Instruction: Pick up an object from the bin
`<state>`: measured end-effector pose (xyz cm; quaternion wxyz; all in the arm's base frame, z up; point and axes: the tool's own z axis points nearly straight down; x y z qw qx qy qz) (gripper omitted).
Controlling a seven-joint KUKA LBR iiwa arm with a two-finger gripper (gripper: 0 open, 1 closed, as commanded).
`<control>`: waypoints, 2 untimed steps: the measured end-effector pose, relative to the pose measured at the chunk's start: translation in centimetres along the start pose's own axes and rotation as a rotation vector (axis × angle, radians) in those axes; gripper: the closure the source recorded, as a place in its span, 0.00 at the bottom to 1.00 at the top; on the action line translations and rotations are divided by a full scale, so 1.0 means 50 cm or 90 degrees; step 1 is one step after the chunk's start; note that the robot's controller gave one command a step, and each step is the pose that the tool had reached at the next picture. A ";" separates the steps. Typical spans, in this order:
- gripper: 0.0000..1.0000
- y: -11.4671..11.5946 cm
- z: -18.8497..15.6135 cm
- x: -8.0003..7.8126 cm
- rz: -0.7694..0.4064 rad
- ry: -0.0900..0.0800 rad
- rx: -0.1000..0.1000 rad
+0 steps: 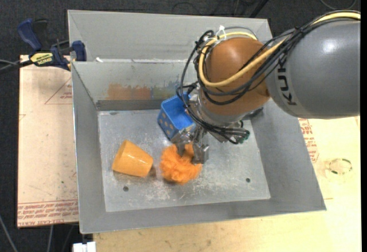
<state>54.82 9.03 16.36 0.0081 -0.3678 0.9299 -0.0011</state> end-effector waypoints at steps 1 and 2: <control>1.00 -0.001 0.001 0.001 0.002 0.001 0.000; 1.00 0.007 -0.244 -0.007 0.030 -0.003 0.000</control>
Offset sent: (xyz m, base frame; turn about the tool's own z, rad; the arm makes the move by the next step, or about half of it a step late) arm -0.0027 0.0041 0.1217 0.0463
